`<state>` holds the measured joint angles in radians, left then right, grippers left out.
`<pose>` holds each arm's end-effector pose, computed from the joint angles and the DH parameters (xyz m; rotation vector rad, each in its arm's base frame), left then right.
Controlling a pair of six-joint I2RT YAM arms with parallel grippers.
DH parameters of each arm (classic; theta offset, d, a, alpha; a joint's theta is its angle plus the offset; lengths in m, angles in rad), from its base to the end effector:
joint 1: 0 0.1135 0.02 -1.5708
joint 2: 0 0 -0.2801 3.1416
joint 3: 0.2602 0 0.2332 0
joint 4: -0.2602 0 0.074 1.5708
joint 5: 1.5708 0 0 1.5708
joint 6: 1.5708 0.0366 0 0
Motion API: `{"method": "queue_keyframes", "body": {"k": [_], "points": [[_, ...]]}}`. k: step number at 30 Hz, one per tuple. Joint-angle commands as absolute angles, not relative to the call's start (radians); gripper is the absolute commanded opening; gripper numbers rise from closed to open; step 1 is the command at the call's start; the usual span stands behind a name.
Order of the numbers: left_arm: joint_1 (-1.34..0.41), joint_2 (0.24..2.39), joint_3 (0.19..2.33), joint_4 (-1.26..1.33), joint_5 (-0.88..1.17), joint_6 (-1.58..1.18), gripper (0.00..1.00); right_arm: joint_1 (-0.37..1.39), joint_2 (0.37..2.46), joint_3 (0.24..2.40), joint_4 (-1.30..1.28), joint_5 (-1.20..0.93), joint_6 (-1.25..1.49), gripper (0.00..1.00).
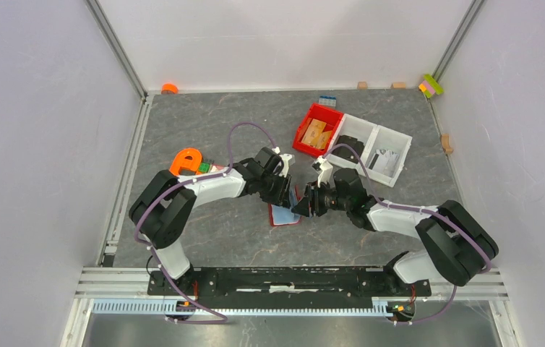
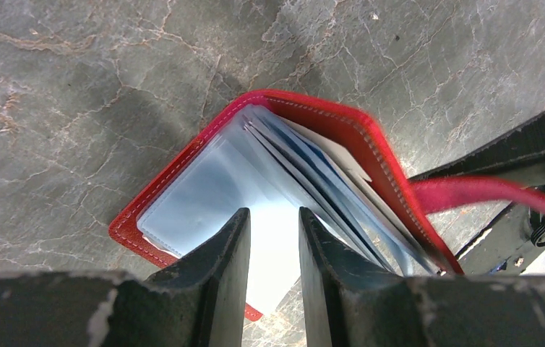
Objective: Take the credit cards out of the card holder
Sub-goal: Remove the credit card from the card holder.
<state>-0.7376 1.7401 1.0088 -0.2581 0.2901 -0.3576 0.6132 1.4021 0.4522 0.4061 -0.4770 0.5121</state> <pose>0.2408 -0.2330 0.1926 0.6243 2.6227 -0.7555 0.1899 0.1542 0.1861 -0.4224 2.2350 1.1413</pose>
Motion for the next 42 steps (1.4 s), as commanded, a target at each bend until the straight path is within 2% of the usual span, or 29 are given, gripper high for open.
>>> {"method": "queue_keyframes", "body": {"k": [1, 3, 6, 7, 11, 15, 18, 21, 24, 29, 34, 42], "points": [[-0.744, 1.740, 1.026, -0.254, 0.288, -0.339, 0.38, 0.615, 1.404, 0.476, 0.459, -0.496, 0.512, 0.46], [-0.744, 1.741, 1.027, -0.257, 0.282, -0.340, 0.38, 0.616, 1.408, 0.473, 0.475, -0.510, 0.518, 0.47], [-0.744, 1.747, 1.032, -0.268, 0.274, -0.340, 0.38, 0.617, 1.412, 0.473, 0.477, -0.514, 0.521, 0.71], [-0.744, 1.750, 1.033, -0.270, 0.274, -0.340, 0.38, 0.617, 1.412, 0.473, 0.476, -0.509, 0.521, 0.72], [-0.744, 1.752, 1.034, -0.271, 0.270, -0.342, 0.38, 0.616, 1.424, 0.483, 0.443, -0.480, 0.510, 0.64], [-0.744, 1.752, 1.035, -0.274, 0.264, -0.342, 0.38, 0.616, 1.445, 0.490, 0.443, -0.489, 0.514, 0.65], [-0.744, 1.756, 1.038, -0.278, 0.263, -0.341, 0.38, 0.616, 1.431, 0.481, 0.463, -0.495, 0.520, 0.70], [-0.744, 1.761, 1.040, -0.280, 0.264, -0.341, 0.38, 0.617, 1.414, 0.473, 0.474, -0.494, 0.523, 0.83], [-0.745, 1.759, 1.040, -0.280, 0.264, -0.341, 0.38, 0.617, 1.407, 0.468, 0.481, -0.497, 0.523, 0.85], [-0.744, 1.761, 1.040, -0.280, 0.265, -0.344, 0.38, 0.617, 1.411, 0.467, 0.491, -0.505, 0.530, 0.71], [-0.744, 1.769, 1.046, -0.291, 0.261, -0.342, 0.38, 0.616, 1.401, 0.463, 0.491, -0.500, 0.529, 0.70], [-0.744, 1.776, 1.051, -0.297, 0.258, -0.342, 0.38, 0.616, 1.415, 0.472, 0.474, -0.495, 0.525, 0.52]]}}
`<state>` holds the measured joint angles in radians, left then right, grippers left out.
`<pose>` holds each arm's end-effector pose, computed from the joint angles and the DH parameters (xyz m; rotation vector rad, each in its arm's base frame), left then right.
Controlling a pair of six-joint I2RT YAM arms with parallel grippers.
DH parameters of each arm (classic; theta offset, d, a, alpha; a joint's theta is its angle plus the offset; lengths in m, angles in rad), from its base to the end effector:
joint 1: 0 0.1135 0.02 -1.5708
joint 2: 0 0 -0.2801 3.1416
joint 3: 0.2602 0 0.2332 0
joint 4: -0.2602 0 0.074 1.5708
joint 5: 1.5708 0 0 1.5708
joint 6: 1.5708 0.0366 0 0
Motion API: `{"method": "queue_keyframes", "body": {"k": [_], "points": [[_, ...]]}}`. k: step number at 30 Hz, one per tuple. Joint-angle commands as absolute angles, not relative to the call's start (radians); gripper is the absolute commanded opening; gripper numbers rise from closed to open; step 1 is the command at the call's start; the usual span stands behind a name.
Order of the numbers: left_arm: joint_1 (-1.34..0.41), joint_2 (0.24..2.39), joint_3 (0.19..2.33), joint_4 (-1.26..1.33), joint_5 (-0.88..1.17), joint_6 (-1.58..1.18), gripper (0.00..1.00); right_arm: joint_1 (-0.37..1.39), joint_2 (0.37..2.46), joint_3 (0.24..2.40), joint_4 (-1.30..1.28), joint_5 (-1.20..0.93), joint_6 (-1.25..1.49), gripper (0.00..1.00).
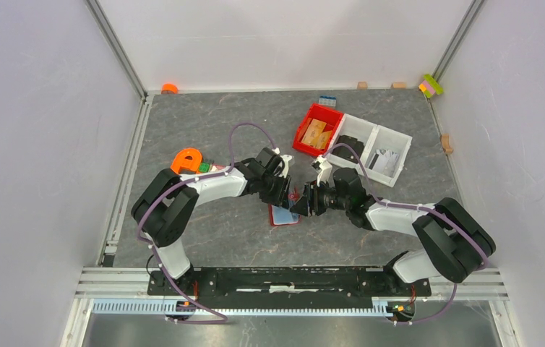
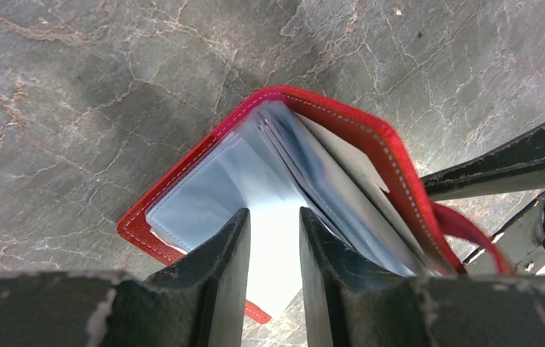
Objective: Take the credit cards out of the card holder
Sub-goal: Remove the credit card from the card holder.
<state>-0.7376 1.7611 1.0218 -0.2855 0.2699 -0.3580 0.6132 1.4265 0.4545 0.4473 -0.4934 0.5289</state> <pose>0.2426 -0.2336 0.1877 0.6159 2.6568 -0.7133 0.1930 0.1570 0.1851 -0.4189 2.2219 1.1714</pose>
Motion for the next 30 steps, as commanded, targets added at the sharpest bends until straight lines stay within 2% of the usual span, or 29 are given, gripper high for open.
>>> {"method": "queue_keyframes", "body": {"k": [1, 5, 11, 16, 20, 26, 30], "points": [[-0.744, 1.777, 1.051, -0.298, 0.258, -0.342, 0.38, 0.616, 1.415, 0.474, 0.472, -0.493, 0.523, 0.51], [-0.744, 1.777, 1.051, -0.298, 0.258, -0.342, 0.38, 0.616, 1.414, 0.478, 0.459, -0.485, 0.517, 0.51], [-0.744, 1.775, 1.051, -0.298, 0.258, -0.343, 0.38, 0.617, 1.416, 0.483, 0.440, -0.472, 0.512, 0.45], [-0.744, 1.777, 1.051, -0.300, 0.258, -0.341, 0.38, 0.617, 1.406, 0.483, 0.432, -0.458, 0.509, 0.35], [-0.744, 1.778, 1.052, -0.302, 0.253, -0.342, 0.38, 0.617, 1.396, 0.483, 0.426, -0.451, 0.509, 0.30], [-0.744, 1.781, 1.055, -0.310, 0.246, -0.341, 0.38, 0.615, 1.381, 0.478, 0.431, -0.449, 0.509, 0.31], [-0.744, 1.784, 1.058, -0.313, 0.246, -0.342, 0.38, 0.614, 1.384, 0.475, 0.445, -0.464, 0.513, 0.44]]}}
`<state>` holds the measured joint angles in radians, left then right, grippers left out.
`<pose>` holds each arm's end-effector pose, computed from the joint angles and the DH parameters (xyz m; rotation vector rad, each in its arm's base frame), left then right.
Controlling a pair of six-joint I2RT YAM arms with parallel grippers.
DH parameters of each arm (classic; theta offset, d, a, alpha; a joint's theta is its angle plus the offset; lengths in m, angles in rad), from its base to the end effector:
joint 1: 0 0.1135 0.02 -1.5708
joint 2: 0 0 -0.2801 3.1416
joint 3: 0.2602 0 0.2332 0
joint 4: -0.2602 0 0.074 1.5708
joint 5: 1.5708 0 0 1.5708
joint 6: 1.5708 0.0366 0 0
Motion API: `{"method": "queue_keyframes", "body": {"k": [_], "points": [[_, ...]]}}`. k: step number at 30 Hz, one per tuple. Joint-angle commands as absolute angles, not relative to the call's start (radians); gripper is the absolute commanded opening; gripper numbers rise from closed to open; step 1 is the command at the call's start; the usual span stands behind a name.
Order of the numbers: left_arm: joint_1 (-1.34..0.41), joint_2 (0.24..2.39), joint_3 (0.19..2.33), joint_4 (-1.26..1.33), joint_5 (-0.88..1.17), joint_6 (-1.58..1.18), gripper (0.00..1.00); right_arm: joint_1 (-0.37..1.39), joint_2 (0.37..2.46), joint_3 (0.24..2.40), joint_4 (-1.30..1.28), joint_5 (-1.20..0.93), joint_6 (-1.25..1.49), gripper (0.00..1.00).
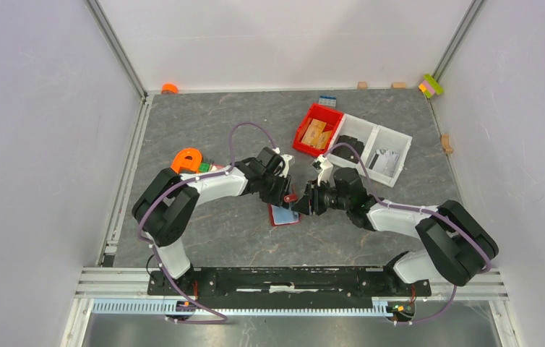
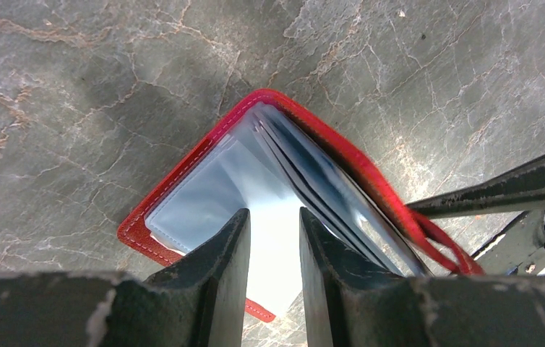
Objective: Take the credit cards out of the card holder
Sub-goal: Remove the credit card from the card holder.
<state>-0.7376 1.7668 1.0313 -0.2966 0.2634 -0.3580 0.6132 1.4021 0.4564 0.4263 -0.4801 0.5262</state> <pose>0.2437 -0.2344 0.1877 0.6134 2.6634 -0.7016 0.1914 0.1553 0.1892 -0.4135 2.2149 1.1578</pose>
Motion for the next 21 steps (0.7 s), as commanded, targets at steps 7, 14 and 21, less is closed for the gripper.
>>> {"method": "queue_keyframes", "body": {"k": [7, 14, 21], "points": [[-0.744, 1.785, 1.058, -0.314, 0.245, -0.342, 0.38, 0.614, 1.387, 0.474, 0.448, -0.467, 0.517, 0.45], [-0.744, 1.787, 1.060, -0.315, 0.246, -0.341, 0.38, 0.609, 1.377, 0.464, 0.460, -0.470, 0.522, 0.43], [-0.744, 1.789, 1.060, -0.316, 0.245, -0.340, 0.38, 0.602, 1.369, 0.457, 0.468, -0.469, 0.528, 0.38]]}}
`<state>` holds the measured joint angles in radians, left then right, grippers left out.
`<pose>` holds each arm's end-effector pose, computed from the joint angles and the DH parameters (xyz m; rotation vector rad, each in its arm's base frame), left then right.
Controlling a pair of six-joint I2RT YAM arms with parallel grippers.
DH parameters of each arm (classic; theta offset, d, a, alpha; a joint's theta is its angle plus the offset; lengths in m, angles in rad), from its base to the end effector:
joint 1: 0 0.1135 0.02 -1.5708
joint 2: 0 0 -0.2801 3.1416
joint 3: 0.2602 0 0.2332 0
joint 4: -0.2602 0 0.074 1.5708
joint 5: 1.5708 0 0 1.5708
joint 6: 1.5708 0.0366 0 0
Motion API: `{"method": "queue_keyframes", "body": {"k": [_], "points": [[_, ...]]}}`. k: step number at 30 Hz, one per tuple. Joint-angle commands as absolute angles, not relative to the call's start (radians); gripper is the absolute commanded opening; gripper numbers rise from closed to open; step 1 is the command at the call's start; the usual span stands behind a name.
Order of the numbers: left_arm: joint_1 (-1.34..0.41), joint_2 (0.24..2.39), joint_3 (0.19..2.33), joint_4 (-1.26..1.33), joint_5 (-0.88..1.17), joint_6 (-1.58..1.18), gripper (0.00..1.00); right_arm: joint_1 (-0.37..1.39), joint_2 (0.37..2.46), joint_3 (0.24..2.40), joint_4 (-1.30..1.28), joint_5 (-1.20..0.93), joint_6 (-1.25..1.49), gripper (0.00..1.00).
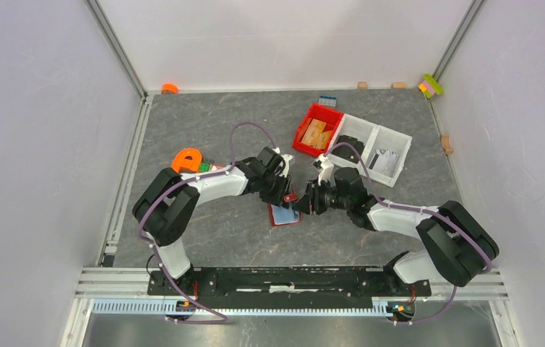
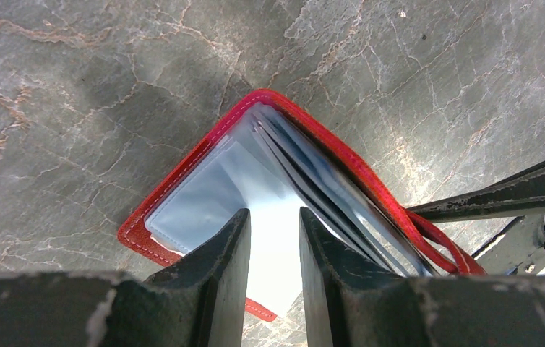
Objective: Take the credit cards out of the card holder
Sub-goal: Remove the credit card from the card holder.
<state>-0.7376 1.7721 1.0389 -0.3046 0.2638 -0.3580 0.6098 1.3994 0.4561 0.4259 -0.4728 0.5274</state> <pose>0.2446 -0.2352 0.1875 0.6138 2.6692 -0.6992 0.1919 0.1544 0.1896 -0.4036 2.2131 1.1498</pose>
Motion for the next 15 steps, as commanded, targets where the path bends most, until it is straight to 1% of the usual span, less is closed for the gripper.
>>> {"method": "queue_keyframes", "body": {"k": [1, 5, 9, 15], "points": [[-0.744, 1.789, 1.061, -0.317, 0.245, -0.340, 0.38, 0.602, 1.370, 0.456, 0.469, -0.471, 0.528, 0.38], [-0.744, 1.790, 1.062, -0.317, 0.246, -0.340, 0.38, 0.601, 1.373, 0.455, 0.476, -0.479, 0.533, 0.38], [-0.744, 1.790, 1.062, -0.318, 0.245, -0.340, 0.38, 0.600, 1.373, 0.454, 0.480, -0.483, 0.534, 0.41], [-0.744, 1.792, 1.062, -0.319, 0.247, -0.340, 0.38, 0.600, 1.384, 0.460, 0.468, -0.479, 0.531, 0.37]]}}
